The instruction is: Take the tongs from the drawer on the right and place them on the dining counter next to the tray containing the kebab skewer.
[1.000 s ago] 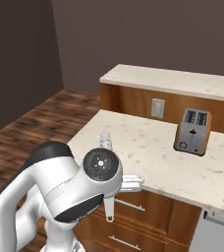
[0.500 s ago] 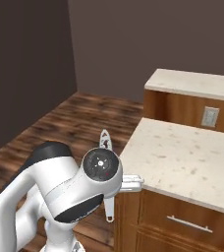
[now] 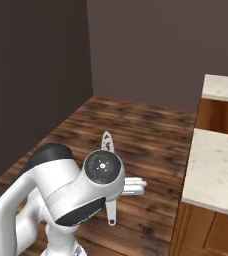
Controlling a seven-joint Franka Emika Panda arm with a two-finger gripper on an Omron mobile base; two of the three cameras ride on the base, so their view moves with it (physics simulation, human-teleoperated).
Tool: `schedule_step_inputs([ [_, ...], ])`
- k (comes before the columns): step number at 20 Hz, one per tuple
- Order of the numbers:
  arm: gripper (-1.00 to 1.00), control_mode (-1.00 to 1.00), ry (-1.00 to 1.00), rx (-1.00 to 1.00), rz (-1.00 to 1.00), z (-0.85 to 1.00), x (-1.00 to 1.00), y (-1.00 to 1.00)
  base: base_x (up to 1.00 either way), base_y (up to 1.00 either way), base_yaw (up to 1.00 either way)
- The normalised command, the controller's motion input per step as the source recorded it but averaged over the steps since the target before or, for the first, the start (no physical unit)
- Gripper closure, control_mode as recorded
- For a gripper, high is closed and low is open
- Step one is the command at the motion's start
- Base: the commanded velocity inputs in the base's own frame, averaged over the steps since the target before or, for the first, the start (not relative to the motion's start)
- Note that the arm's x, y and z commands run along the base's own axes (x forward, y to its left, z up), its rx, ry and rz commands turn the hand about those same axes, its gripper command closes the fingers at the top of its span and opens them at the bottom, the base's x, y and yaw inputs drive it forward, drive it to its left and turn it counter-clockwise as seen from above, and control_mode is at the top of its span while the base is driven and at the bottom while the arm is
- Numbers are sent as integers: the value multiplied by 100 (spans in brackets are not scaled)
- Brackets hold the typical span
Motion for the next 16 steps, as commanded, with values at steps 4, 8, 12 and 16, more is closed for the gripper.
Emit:
schedule_step_inputs([
  [4,100,100,0,0,0,0,0,0,88,86,-22],
  [8,100,100,0,0,0,0,0,0,100,42,-25],
  [12,100,100,0,0,0,0,0,0,100,53,-22],
  [16,100,100,0,0,0,0,0,0,100,58,-20],
])
